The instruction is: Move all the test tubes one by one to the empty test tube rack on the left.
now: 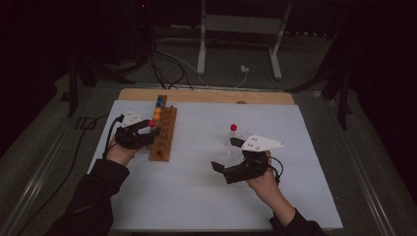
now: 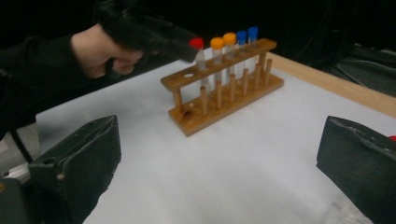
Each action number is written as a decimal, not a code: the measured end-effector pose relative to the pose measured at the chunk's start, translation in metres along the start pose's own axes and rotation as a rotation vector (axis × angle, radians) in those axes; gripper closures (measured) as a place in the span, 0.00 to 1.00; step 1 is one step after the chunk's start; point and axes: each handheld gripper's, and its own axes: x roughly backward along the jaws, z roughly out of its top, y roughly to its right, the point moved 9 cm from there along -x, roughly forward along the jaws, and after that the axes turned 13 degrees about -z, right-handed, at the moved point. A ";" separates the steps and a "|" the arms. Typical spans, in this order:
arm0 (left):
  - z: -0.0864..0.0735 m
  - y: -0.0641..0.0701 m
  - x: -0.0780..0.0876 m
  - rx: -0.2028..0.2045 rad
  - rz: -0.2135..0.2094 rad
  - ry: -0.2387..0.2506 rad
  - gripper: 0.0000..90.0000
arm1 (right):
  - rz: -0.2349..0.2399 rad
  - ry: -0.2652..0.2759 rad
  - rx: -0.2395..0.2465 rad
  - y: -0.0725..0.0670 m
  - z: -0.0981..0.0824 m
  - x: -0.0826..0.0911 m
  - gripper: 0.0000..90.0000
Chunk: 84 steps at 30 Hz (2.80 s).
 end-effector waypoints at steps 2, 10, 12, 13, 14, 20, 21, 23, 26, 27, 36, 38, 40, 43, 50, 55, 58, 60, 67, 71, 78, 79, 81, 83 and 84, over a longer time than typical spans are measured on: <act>-0.001 0.005 0.003 -0.007 -0.003 0.000 0.38 | -0.007 0.011 -0.010 0.005 0.003 0.002 0.00; 0.001 0.028 0.018 0.006 -0.047 0.045 0.14 | -0.041 0.038 -0.046 0.032 0.011 0.007 0.00; 0.001 0.035 0.022 -0.001 -0.060 0.059 0.11 | -0.068 0.026 -0.032 0.040 0.009 0.005 0.00; 0.001 0.040 0.024 -0.011 -0.075 0.067 0.10 | -0.074 0.017 -0.030 0.044 0.008 0.004 0.00; 0.000 0.044 0.025 -0.018 -0.079 0.065 0.09 | -0.082 0.016 -0.036 0.048 0.007 0.002 0.00; -0.008 0.065 0.029 -0.039 -0.139 0.064 0.03 | -0.124 -0.052 -0.042 0.070 -0.009 -0.013 0.00; -0.009 0.067 0.030 -0.041 -0.144 0.062 0.03 | -0.119 -0.080 -0.046 0.074 -0.015 -0.018 0.00; -0.011 0.070 0.031 -0.050 -0.149 0.060 0.03 | -0.144 -0.110 -0.047 0.081 -0.023 -0.025 0.01; -0.013 0.072 0.031 -0.053 -0.158 0.059 0.03 | -0.212 -0.145 -0.069 0.094 -0.035 -0.035 0.16; -0.013 0.072 0.031 -0.053 -0.161 0.059 0.03 | -0.227 -0.163 -0.076 0.098 -0.040 -0.038 0.16; -0.015 0.071 0.030 -0.044 -0.163 0.063 0.03 | -0.256 -0.227 -0.055 0.112 -0.056 -0.055 0.40; -0.015 0.071 0.030 -0.043 -0.166 0.059 0.03 | -0.247 -0.232 -0.049 0.111 -0.056 -0.058 0.46; -0.015 0.071 0.031 -0.039 -0.166 0.061 0.03 | -0.252 -0.240 -0.043 0.111 -0.056 -0.062 0.52; -0.014 0.071 0.031 -0.045 -0.167 0.063 0.03 | -0.245 -0.241 -0.044 0.111 -0.055 -0.066 0.59; -0.014 0.072 0.032 -0.046 -0.162 0.054 0.03 | -0.257 -0.274 -0.016 0.111 -0.058 -0.074 0.74; -0.014 0.072 0.032 -0.041 -0.166 0.060 0.03 | -0.255 -0.273 -0.004 0.111 -0.058 -0.076 0.78; -0.014 0.072 0.032 -0.046 -0.161 0.058 0.03 | -0.269 -0.271 0.010 0.111 -0.058 -0.078 0.82; -0.014 0.071 0.033 -0.041 -0.161 0.059 0.03 | -0.270 -0.272 0.004 0.112 -0.057 -0.078 0.83; -0.013 0.071 0.034 -0.037 -0.167 0.064 0.03 | -0.289 -0.262 0.017 0.111 -0.053 -0.074 0.83; -0.013 0.071 0.034 -0.044 -0.166 0.058 0.03 | -0.290 -0.238 0.021 0.111 -0.044 -0.067 0.83; -0.013 0.073 0.034 -0.041 -0.176 0.054 0.03 | -0.292 -0.194 0.017 0.110 -0.027 -0.053 0.83; -0.012 0.074 0.034 -0.042 -0.178 0.054 0.03 | -0.297 -0.188 0.020 0.110 -0.025 -0.051 0.83; -0.012 0.075 0.035 -0.049 -0.180 0.052 0.03 | -0.301 -0.177 0.025 0.110 -0.020 -0.046 0.83; -0.010 0.077 0.035 -0.053 -0.183 0.053 0.03 | -0.307 -0.167 0.027 0.109 -0.015 -0.040 0.83; -0.010 0.078 0.035 -0.054 -0.186 0.053 0.03 | -0.306 -0.155 0.025 0.109 -0.012 -0.037 0.83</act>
